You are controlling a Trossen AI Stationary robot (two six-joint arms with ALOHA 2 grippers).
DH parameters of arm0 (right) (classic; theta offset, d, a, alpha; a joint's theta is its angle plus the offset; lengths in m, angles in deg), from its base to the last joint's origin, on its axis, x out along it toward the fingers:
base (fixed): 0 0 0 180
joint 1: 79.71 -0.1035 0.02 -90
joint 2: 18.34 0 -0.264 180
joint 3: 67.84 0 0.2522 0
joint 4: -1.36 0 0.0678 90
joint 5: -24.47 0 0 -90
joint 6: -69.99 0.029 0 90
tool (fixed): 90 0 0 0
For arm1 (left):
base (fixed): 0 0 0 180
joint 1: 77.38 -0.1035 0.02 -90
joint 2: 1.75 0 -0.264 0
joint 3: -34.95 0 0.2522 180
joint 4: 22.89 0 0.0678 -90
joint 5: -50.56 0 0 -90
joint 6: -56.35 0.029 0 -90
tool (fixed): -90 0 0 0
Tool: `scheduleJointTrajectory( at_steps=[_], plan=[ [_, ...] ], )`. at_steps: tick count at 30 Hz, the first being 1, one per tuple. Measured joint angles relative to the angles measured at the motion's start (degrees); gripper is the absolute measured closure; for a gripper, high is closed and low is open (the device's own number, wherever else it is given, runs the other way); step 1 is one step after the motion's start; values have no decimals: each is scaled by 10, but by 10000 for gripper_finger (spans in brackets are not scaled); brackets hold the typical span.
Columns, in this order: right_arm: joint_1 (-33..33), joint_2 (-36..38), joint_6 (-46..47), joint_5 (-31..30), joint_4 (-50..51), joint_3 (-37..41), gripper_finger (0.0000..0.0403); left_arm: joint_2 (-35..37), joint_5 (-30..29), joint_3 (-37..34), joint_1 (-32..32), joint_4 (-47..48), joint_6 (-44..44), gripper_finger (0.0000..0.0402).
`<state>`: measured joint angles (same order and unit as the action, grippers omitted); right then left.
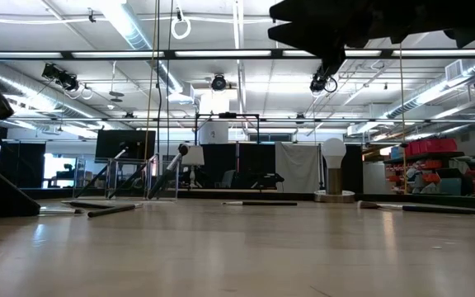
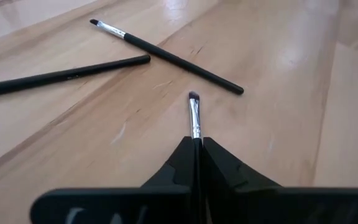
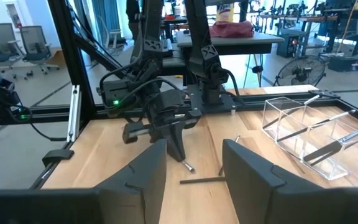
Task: Put items in baskets/containers
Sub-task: Put the black eyeshadow brush into the left section of the transparent organizer
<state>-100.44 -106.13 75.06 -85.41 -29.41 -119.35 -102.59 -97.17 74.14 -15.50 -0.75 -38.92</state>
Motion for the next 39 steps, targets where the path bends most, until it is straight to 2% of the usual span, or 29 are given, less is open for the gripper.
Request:
scheduleJointTrajectory(
  at_steps=[4,18,27,30,34,39],
  plan=[
    [0,0,0,0,0,0,245,20,18,-1,3,-2,-1,385],
    [0,0,3,0,6,0,245,50,3,0,-13,-15,41,385],
    [0,0,4,0,6,0,245,50,-73,1,-13,-25,64,385],
    [0,0,6,0,8,0,245,51,-126,0,-13,-44,73,385],
    [3,-10,23,0,19,0,245,52,-200,1,-17,-128,148,385],
    [15,-89,53,34,-52,-1,243,52,-204,1,-47,-302,333,386]
  ],
)
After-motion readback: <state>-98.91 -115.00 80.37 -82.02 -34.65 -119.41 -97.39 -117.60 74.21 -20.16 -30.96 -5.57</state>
